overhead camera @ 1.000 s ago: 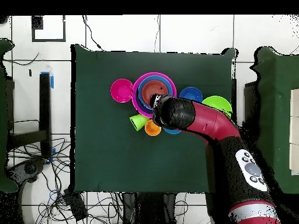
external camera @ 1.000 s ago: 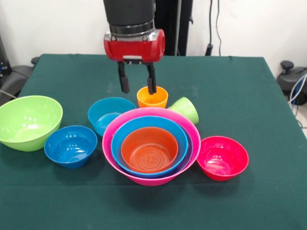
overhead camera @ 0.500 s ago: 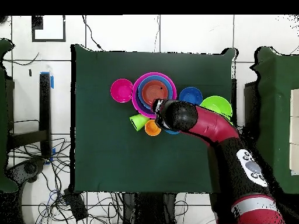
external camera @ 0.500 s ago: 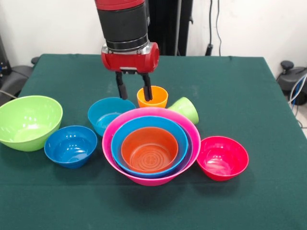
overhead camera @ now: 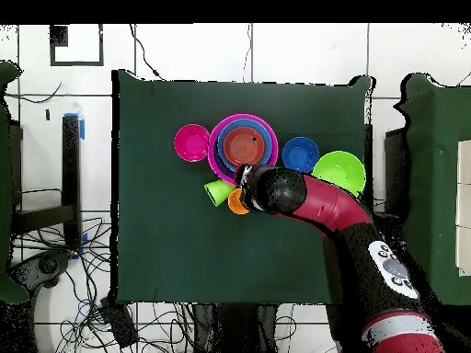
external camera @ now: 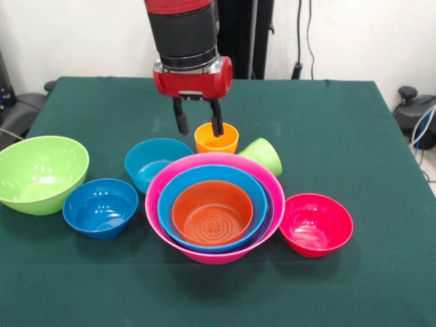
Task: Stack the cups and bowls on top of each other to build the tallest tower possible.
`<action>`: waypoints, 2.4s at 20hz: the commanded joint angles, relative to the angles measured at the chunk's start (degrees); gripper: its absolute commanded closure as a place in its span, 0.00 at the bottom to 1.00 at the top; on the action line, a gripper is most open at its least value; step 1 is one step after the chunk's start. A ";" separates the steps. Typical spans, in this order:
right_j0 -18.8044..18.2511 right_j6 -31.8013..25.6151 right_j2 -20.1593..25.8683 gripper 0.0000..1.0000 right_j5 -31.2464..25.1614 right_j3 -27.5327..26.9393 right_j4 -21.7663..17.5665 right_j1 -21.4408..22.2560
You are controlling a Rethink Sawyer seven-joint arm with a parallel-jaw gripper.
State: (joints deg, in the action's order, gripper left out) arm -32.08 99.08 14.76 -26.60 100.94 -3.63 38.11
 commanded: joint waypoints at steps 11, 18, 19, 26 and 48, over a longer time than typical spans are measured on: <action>-0.76 2.56 1.60 0.00 3.84 1.36 -3.19 -4.20; -0.68 2.36 1.07 0.00 5.52 -0.38 -4.08 -5.84; -0.73 2.26 0.94 0.00 6.04 -0.86 -4.31 -6.42; -1.22 2.19 0.93 0.00 7.35 -1.18 -5.22 -7.40; -0.31 4.08 0.51 1.00 8.29 -1.19 -5.70 -6.59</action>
State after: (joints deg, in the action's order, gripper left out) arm -33.96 99.08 14.72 -20.55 101.32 -6.79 31.64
